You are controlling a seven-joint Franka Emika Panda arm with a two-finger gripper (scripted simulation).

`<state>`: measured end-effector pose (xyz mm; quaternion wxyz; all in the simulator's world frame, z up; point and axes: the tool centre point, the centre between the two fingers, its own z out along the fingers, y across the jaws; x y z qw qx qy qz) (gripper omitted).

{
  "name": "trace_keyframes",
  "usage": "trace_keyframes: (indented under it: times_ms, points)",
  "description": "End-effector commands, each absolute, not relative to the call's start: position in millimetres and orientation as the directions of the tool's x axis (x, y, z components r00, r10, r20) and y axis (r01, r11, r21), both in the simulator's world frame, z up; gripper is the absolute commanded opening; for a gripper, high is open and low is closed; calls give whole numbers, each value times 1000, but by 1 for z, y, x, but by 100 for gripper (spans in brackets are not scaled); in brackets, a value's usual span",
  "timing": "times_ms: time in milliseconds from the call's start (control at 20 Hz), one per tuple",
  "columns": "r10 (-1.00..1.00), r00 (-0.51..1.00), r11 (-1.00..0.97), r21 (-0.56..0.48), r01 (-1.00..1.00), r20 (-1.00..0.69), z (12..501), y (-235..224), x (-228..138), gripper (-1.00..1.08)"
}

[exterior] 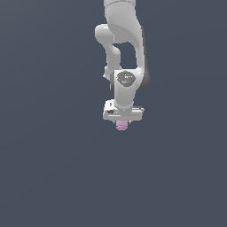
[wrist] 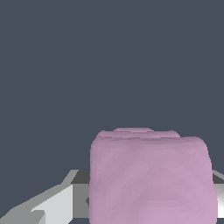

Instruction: Pick up the object and move it to a goal position.

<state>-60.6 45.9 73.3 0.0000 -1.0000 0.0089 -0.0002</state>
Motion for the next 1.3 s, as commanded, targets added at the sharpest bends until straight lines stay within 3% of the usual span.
trace_keyframes:
  times_ms: [0,1250]
  points:
    - [-18,1000,-1000,0,-18,1,83,58,-47,-100]
    - [-19,1000,-1000,0,-19,0,166,159,80,-100]
